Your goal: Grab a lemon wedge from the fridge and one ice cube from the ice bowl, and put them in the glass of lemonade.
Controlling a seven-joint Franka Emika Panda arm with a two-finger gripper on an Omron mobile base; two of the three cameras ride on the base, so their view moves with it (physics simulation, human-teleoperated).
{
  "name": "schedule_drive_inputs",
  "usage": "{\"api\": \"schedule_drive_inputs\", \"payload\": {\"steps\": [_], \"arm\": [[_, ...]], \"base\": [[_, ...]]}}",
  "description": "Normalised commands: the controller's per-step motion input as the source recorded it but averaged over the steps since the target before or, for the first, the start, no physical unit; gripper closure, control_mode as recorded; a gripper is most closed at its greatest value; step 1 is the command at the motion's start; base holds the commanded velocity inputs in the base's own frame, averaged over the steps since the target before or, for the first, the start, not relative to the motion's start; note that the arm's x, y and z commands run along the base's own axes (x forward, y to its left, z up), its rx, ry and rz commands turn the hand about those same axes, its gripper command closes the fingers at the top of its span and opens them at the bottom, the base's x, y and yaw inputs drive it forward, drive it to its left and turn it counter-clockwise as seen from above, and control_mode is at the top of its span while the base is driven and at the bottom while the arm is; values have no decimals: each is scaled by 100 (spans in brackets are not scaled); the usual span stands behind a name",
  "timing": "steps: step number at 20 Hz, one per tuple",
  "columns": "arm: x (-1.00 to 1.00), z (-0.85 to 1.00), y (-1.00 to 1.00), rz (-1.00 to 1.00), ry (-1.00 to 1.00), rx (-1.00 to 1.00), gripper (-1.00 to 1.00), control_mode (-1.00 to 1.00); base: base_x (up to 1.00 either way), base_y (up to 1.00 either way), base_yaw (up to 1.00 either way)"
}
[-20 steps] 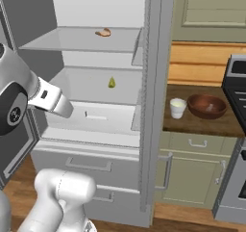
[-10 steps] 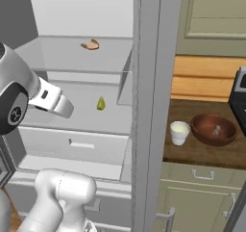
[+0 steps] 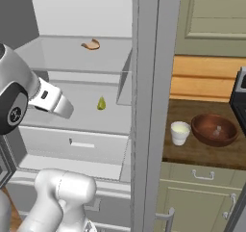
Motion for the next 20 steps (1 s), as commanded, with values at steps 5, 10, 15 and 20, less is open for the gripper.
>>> {"api": "schedule_drive_inputs", "payload": {"steps": [5,10,15,20], "arm": [[0,-8,0,0,0,0,-100,-100],[10,-24,0,0,0,0,-100,-100],[54,-48,0,1,-6,1,-100,-100],[77,-39,-5,6,-6,0,-100,-100]], "base": [[0,0,0],[0,0,0],[0,0,0],[0,0,0]]}}
